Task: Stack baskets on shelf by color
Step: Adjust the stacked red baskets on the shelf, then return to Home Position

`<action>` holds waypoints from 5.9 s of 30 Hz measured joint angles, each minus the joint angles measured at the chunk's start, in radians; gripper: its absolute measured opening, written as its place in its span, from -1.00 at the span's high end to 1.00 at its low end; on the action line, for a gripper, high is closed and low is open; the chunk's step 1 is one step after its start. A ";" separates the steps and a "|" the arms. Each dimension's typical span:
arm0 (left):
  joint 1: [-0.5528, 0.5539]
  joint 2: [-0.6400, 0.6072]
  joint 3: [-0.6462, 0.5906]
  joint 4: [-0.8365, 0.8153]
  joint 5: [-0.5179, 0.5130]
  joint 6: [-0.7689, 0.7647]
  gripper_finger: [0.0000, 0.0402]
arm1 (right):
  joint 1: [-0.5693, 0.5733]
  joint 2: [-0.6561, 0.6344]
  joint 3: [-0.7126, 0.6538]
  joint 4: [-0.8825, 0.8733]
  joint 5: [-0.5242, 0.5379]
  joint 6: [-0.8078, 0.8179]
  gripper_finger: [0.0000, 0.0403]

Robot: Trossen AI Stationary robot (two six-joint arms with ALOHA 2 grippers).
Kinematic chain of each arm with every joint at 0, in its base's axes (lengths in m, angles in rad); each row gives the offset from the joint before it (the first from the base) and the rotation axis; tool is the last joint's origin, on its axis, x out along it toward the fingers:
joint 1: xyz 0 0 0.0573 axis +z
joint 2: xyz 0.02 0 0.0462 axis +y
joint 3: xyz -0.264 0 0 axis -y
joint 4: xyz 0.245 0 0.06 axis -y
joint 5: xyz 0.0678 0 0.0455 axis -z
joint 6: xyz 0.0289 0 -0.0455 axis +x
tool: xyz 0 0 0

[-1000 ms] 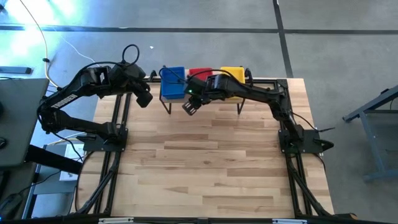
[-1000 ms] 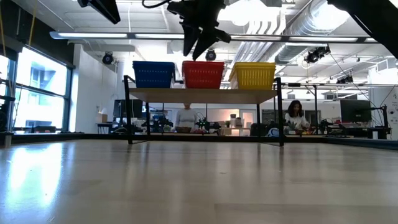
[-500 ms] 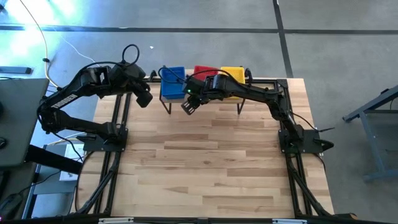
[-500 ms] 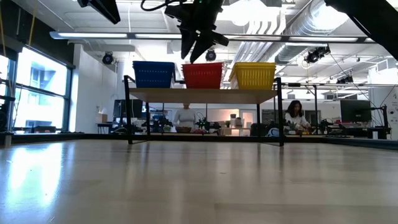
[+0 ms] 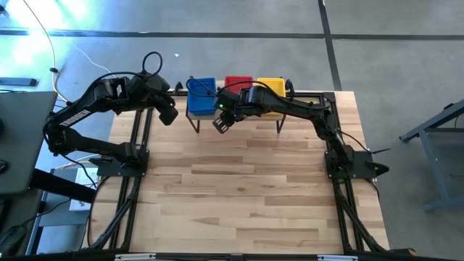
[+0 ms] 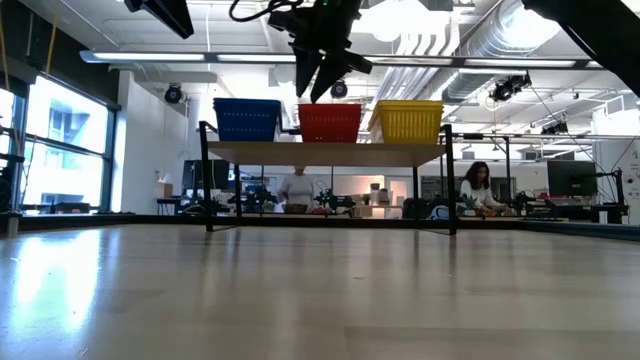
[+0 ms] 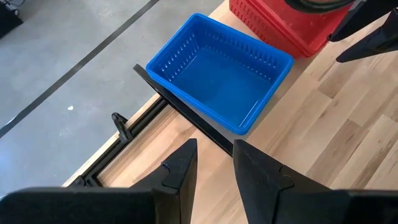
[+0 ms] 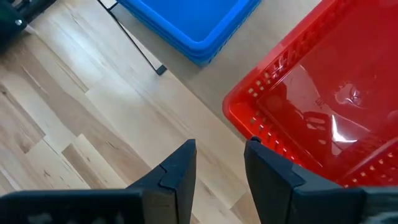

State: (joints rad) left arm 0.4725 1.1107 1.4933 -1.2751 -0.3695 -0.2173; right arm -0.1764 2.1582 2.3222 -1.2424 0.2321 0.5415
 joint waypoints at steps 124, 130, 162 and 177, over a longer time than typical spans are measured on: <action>-0.382 -0.907 -1.481 1.317 0.195 -0.147 0.54 | 0.322 -2.124 -2.273 1.179 0.003 -0.123 0.39; -0.382 -0.907 -1.481 1.317 0.195 -0.147 0.54 | 0.320 -2.131 -2.272 1.177 0.052 -0.141 0.39; -0.382 -0.907 -1.481 1.317 0.195 -0.147 0.54 | 0.320 -2.131 -2.271 1.173 0.048 -0.183 0.39; -0.382 -0.907 -1.481 1.317 0.195 -0.147 0.54 | 0.320 -2.131 -2.271 1.172 0.048 -0.183 0.39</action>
State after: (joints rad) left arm 0.0909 0.2039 0.0124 0.0418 -0.1745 -0.3638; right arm 0.1440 0.0273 0.0509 -0.0700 0.2806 0.3580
